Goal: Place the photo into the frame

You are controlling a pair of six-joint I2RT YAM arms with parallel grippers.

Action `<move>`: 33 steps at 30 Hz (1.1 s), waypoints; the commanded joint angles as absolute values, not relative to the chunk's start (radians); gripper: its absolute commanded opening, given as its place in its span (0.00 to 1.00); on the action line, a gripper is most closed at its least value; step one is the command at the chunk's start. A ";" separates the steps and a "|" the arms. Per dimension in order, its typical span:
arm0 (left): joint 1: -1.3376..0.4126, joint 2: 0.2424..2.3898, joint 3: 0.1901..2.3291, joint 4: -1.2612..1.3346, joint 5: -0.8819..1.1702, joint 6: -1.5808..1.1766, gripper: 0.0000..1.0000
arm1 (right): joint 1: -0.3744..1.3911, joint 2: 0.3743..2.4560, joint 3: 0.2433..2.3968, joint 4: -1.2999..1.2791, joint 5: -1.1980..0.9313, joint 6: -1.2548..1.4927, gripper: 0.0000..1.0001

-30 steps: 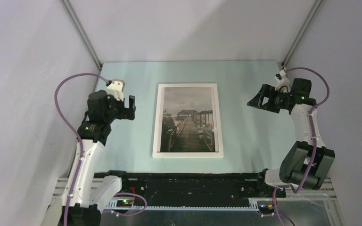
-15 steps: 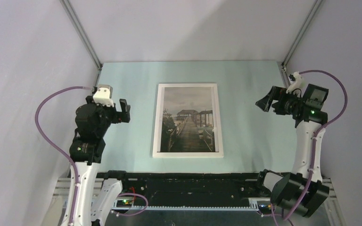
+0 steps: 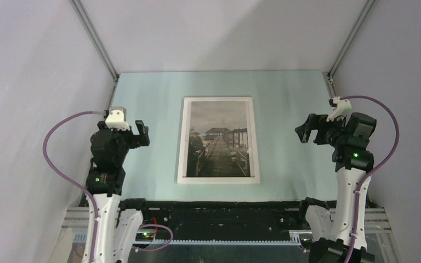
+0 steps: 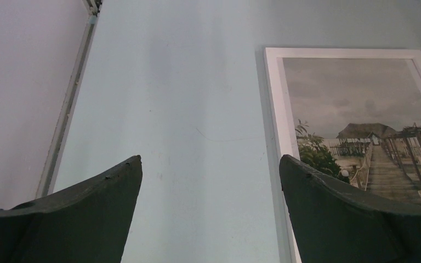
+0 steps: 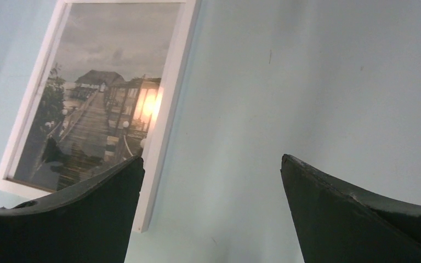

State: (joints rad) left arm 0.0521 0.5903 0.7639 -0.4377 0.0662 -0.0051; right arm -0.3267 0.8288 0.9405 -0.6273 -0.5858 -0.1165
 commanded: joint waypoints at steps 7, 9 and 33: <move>0.066 0.476 0.652 -0.253 0.068 -0.077 1.00 | -0.322 0.807 0.896 -0.571 -0.510 -0.169 0.99; 0.066 0.472 0.632 -0.234 0.069 -0.076 1.00 | -0.323 0.802 0.892 -0.570 -0.510 -0.174 0.99; 0.066 0.442 0.574 -0.171 0.031 -0.040 1.00 | -0.401 0.721 0.845 -0.539 -0.558 -0.208 0.99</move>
